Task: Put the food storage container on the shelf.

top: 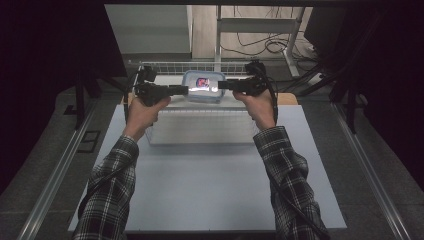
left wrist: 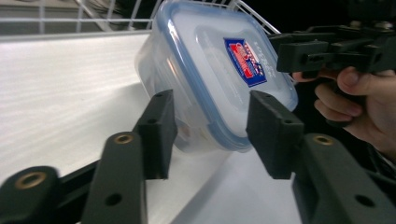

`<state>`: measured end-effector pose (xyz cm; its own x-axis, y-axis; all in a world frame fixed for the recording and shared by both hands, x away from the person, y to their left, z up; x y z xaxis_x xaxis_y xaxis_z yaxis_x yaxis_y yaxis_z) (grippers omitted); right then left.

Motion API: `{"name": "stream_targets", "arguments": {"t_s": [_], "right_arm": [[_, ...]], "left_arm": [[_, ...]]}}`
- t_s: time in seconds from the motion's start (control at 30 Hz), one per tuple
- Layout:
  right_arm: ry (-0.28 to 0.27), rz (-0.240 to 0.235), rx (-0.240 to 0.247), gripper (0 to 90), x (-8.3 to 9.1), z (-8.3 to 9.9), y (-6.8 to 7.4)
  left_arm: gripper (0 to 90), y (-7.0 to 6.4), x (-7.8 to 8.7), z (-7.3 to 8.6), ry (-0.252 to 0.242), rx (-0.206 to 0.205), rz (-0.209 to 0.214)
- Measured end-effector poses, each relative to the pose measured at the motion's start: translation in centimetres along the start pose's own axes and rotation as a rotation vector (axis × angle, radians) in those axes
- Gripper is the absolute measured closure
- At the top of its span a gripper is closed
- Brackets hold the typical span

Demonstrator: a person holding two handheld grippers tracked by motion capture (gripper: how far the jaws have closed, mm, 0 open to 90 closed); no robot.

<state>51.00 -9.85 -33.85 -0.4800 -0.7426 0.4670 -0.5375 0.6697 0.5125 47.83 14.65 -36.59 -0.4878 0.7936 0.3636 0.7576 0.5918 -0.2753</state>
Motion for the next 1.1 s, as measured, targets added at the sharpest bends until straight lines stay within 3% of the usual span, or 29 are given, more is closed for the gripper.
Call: {"name": "stream_targets", "arguments": {"t_s": [0.23, 0.4, 0.43, 0.5, 0.67, 0.77, 0.9, 1.1], "right_arm": [[-0.044, 0.065, 0.008, 58.5, 0.0, -0.2, -0.2], [-0.063, 0.037, 0.003, 69.8, 1.1, 0.0, -0.3], [-0.048, 0.018, 0.008, 75.8, 1.6, 0.4, -0.1], [-0.04, 0.015, 0.015, 77.3, 1.8, 0.6, 0.0], [-0.017, -0.03, 0.072, 87.8, 3.2, 2.3, 0.8], [0.03, -0.028, 0.102, 88.7, 2.7, 3.8, 1.0], [0.052, -0.038, 0.097, 88.7, 1.8, 4.4, 0.9], [0.061, -0.028, 0.096, 88.8, 0.4, 4.5, 0.7]], "left_arm": [[47.7, 0.3, -0.3, -0.4, -0.027, 0.006, -0.059], [45.7, 0.1, -0.2, -0.5, -0.03, -0.036, -0.115], [45.8, 0.0, 0.1, -0.5, -0.031, -0.043, -0.125], [46.6, -0.3, 0.8, -0.3, -0.042, -0.061, -0.135], [62.1, -1.8, 2.0, 1.2, -0.031, -0.117, -0.14], [77.9, -2.8, 1.7, 2.1, -0.009, -0.157, -0.117], [83.3, -3.2, 0.6, 2.5, 0.019, -0.184, -0.11], [85.1, -2.9, -0.5, 2.2, 0.042, -0.185, -0.128]]}}
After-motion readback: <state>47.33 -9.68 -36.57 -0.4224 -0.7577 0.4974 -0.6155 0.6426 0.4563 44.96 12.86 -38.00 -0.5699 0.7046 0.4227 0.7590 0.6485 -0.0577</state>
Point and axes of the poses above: each handheld gripper's, and its own axes: x roughly backward along the jaws, z roughly out of its underside, y roughly to its left, the point moved 5 cm from there along -x, roughly forward along the jaws, and after that the axes turned 14 degrees about -x, right-handed, at the moved point
